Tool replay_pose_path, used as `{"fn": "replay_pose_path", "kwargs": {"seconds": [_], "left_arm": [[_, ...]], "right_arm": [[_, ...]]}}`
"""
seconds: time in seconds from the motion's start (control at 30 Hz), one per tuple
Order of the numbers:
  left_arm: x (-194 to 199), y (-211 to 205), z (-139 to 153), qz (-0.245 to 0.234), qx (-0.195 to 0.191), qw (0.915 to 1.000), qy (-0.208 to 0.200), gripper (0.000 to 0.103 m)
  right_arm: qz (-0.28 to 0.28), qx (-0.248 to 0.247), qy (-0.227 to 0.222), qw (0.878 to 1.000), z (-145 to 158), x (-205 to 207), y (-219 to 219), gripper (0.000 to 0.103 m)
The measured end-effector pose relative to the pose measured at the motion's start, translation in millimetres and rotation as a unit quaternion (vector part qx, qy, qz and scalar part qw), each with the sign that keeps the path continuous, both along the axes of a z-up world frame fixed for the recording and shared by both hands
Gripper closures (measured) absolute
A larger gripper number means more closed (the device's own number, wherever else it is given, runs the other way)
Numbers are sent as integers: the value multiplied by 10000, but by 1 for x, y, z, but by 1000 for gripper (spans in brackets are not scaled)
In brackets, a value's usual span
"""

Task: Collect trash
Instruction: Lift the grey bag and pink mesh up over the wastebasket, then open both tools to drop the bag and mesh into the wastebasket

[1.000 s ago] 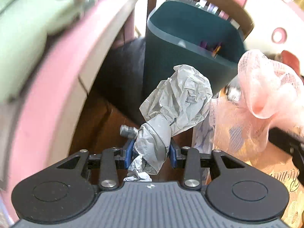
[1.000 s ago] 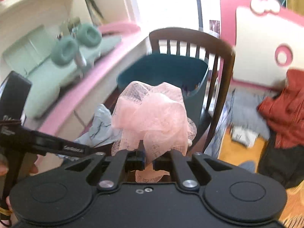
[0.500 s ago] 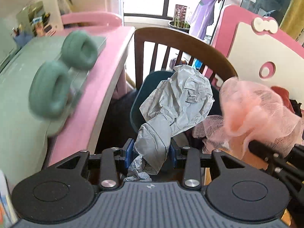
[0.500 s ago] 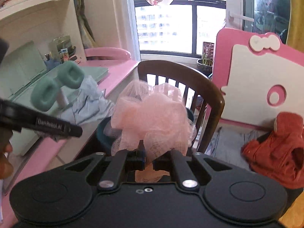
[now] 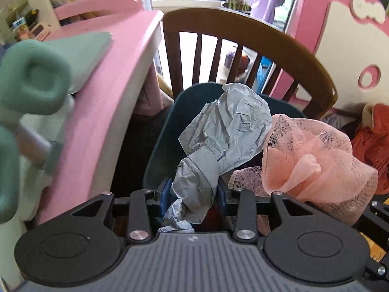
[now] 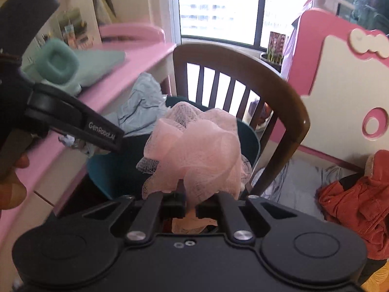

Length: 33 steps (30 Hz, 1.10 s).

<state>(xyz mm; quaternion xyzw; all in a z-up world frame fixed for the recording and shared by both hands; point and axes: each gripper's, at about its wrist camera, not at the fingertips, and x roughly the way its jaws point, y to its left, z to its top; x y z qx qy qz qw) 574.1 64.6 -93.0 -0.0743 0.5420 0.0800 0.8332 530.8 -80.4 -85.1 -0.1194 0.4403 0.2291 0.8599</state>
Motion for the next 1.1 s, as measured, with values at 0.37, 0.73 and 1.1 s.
{"fn": "replay_pose_path", "kwargs": {"seconds": [0.37,0.73,1.1], "left_arm": [[24,-15,-45,-252,259,9985,408,66],[26,-26,-70,-385,315,9958,768,64],[3,-21,-46,-412,-66,9986,330,38]], "right_arm": [[208,-239,312,9990,-31,8,6,91],[243,-251,452,9984,-39,5,7,69],[161,100,291,9994,-18,-7,-5,48]]}}
